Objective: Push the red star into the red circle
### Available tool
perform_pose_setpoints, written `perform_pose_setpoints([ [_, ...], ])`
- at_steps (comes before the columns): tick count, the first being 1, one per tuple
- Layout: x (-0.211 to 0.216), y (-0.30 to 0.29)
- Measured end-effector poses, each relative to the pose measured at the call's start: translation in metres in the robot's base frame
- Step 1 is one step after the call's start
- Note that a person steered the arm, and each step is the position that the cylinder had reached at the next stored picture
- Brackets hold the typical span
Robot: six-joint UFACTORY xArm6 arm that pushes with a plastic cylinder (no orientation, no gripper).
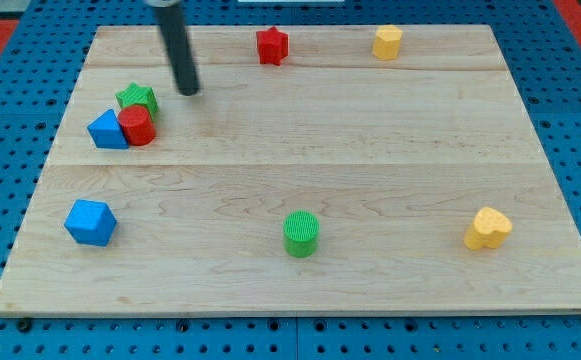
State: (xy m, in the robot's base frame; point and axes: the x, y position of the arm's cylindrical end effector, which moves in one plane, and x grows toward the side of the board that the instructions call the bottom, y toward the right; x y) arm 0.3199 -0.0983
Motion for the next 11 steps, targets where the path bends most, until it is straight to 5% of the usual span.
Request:
perform_pose_setpoints([
  [2,-0.053,0.099],
  [4,-0.119,0.089],
  [8,0.018,0.004],
  [11,0.083,0.031],
])
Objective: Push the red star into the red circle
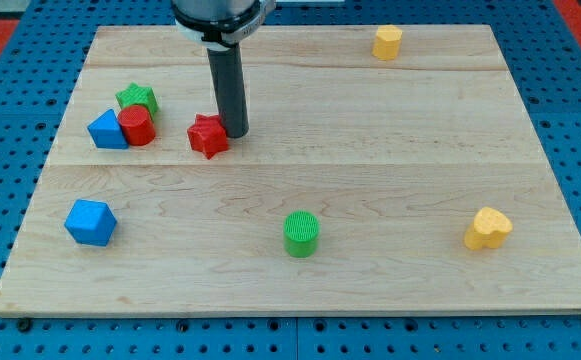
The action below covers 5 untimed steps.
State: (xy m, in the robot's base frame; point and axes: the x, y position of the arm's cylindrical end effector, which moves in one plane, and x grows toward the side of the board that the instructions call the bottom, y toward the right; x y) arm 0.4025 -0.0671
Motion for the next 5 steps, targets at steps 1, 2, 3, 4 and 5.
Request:
perform_pose_setpoints([
  [1,0.012,-0.013],
  [2,0.014,-0.070],
  [3,0.040,-0.059],
  [4,0.116,-0.021],
  [5,0.176,-0.055],
])
